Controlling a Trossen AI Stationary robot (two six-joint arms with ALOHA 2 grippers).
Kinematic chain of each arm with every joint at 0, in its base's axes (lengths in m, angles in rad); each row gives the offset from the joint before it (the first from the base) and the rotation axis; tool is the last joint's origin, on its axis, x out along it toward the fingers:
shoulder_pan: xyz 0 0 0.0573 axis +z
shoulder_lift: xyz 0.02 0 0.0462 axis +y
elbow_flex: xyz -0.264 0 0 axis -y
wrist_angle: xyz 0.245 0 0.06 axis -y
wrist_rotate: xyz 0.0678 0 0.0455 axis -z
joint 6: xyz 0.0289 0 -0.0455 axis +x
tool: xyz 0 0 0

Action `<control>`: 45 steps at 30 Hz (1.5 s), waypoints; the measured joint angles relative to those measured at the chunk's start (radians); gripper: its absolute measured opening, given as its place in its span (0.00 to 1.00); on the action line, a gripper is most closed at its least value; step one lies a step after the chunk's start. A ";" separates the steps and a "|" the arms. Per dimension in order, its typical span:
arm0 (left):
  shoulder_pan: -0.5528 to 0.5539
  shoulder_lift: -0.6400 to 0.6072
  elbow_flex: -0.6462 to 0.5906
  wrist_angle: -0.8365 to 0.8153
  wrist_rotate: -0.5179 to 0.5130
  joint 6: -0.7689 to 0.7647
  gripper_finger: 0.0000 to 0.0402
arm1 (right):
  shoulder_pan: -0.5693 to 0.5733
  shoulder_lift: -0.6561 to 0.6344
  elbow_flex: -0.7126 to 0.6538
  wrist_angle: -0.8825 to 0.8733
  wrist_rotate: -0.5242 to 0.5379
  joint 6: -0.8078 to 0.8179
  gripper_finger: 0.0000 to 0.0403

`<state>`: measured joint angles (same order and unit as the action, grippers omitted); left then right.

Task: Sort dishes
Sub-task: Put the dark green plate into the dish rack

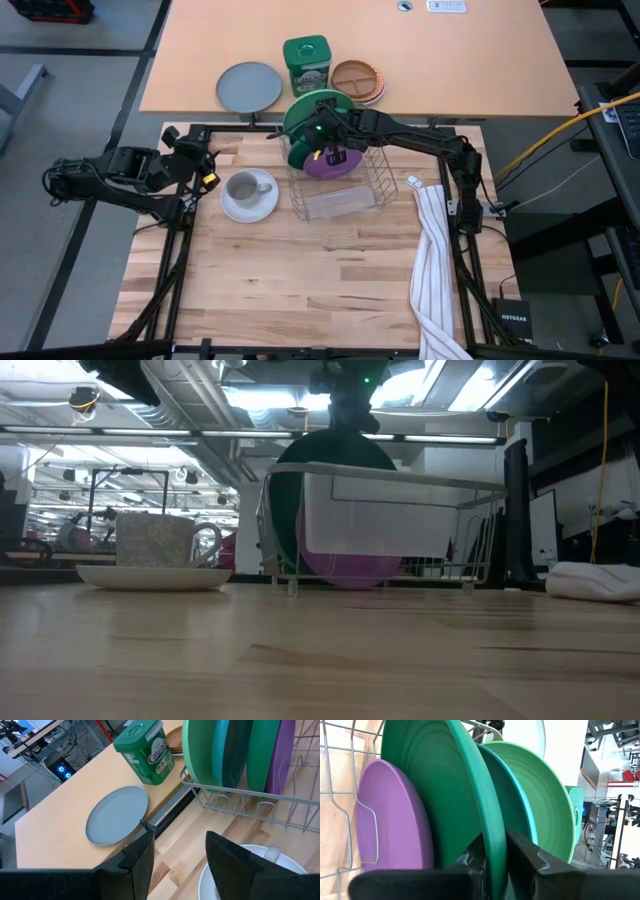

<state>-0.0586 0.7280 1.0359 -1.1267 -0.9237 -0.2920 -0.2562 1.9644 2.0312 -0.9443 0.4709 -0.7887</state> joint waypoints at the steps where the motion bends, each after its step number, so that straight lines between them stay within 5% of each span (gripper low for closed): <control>1: 0.000 0.000 0.000 0.000 0.000 0.000 0.41 | 0.000 0.000 0.000 0.000 0.000 0.000 0.14; 19: 0.000 0.000 0.000 0.001 0.000 0.000 0.41 | 0.000 0.000 0.001 0.021 0.114 -0.001 0.43; 27: 0.000 0.000 0.000 0.001 0.000 0.000 0.41 | 0.000 0.000 0.002 -0.025 0.169 0.093 0.43; 35: 0.000 0.000 0.000 0.001 0.000 -0.001 0.41 | -0.002 0.000 0.002 -0.150 0.102 0.255 0.43; 45: 0.000 -0.001 0.000 0.001 0.001 -0.018 0.41 | -0.019 -0.001 0.002 -0.151 0.084 0.248 0.43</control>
<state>-0.0582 0.7273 1.0359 -1.1259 -0.9226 -0.3096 -0.2750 1.9636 2.0335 -1.0951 0.5549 -0.5406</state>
